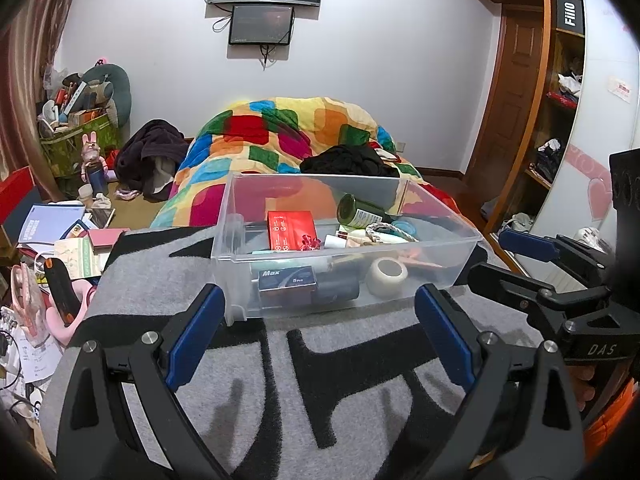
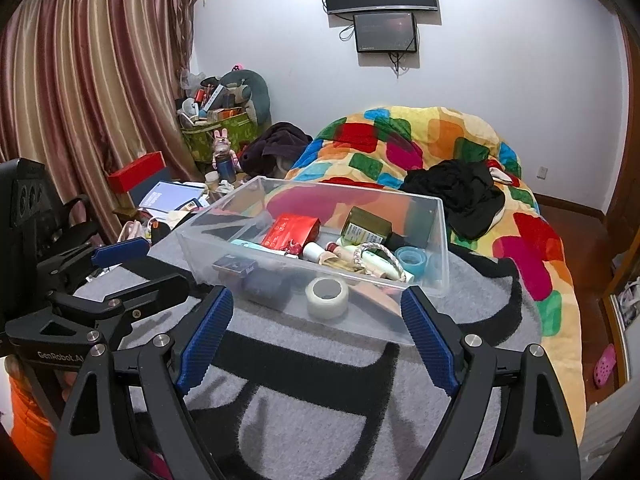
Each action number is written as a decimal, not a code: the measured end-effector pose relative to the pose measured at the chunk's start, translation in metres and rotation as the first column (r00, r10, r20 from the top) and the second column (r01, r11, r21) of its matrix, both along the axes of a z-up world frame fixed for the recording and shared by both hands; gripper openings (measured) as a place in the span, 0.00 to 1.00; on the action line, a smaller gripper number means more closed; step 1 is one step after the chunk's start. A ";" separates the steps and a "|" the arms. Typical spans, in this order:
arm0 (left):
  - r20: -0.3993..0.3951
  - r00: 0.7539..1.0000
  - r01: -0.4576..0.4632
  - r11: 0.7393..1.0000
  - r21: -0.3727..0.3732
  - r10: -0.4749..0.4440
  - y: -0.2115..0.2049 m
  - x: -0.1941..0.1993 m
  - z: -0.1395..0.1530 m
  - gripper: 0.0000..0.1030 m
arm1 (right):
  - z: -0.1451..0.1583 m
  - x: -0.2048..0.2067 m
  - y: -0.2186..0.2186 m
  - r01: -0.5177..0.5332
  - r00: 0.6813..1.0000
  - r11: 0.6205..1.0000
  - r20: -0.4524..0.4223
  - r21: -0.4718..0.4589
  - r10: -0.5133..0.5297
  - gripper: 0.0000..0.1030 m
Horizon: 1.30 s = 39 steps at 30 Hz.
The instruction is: Organize objects
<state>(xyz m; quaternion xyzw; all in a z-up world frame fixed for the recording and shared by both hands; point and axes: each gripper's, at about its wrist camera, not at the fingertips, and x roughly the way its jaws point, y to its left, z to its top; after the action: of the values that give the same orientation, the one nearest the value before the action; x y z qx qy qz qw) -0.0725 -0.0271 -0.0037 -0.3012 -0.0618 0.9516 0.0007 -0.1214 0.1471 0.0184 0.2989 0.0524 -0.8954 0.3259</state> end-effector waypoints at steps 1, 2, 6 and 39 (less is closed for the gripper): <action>0.002 1.000 -0.002 1.000 0.000 0.002 0.000 -0.001 0.000 0.94 | 0.000 0.000 0.000 0.000 1.000 1.000 0.002 -0.001 0.000 0.82; 0.003 1.000 -0.001 1.000 0.001 0.001 0.000 -0.001 -0.001 0.94 | -0.001 -0.001 0.000 0.001 1.000 1.000 0.005 -0.002 -0.001 0.82; 0.006 1.000 0.001 1.000 0.004 -0.001 0.001 -0.001 -0.002 0.94 | -0.002 -0.002 0.001 0.004 1.000 1.000 0.017 -0.006 -0.004 0.82; 0.012 1.000 0.010 1.000 0.010 -0.010 0.004 0.002 -0.002 0.97 | -0.005 -0.001 0.002 0.010 0.999 1.000 0.033 -0.019 -0.009 0.83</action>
<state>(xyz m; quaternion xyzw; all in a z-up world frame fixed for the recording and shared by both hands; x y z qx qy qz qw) -0.0703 -0.0231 -0.0053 -0.3072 -0.0650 0.9494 0.0065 -0.1224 0.1493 0.0130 0.3105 0.0371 -0.8924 0.3253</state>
